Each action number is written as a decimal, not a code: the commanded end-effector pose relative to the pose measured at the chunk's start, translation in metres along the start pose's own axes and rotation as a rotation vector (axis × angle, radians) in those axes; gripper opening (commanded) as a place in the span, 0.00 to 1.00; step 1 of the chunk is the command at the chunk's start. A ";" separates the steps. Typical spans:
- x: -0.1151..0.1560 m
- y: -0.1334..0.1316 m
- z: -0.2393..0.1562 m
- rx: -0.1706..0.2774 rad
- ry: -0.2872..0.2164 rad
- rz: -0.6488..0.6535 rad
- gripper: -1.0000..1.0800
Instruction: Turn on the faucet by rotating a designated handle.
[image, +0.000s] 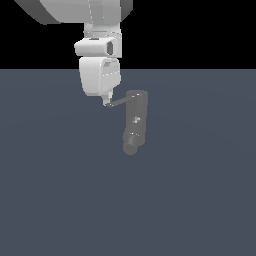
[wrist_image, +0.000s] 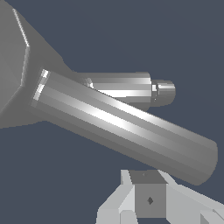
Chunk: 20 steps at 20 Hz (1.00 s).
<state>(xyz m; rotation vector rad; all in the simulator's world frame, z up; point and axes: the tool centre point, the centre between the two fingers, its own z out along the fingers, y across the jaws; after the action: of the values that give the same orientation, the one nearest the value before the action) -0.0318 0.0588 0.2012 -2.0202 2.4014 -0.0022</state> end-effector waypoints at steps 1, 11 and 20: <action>0.008 0.007 0.000 -0.002 0.002 0.002 0.00; 0.021 0.024 0.000 -0.002 0.000 -0.004 0.00; 0.070 0.024 -0.001 -0.002 0.001 -0.003 0.00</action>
<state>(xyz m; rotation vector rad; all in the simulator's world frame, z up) -0.0661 0.0110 0.2013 -2.0435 2.3836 0.0021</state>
